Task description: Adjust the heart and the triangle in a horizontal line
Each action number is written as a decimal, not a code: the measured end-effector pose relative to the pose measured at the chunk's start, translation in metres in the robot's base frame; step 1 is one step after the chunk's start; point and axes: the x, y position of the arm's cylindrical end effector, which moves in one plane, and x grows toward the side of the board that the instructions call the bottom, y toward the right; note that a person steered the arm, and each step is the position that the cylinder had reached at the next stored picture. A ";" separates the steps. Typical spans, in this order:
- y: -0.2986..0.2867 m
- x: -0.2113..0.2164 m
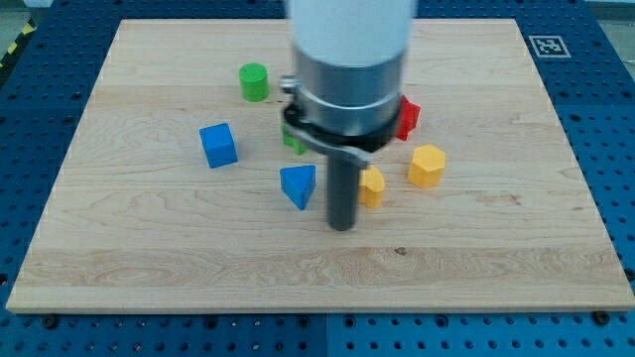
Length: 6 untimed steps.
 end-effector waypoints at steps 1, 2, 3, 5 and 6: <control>0.008 -0.003; -0.008 -0.027; -0.011 -0.031; -0.057 -0.029; -0.078 -0.029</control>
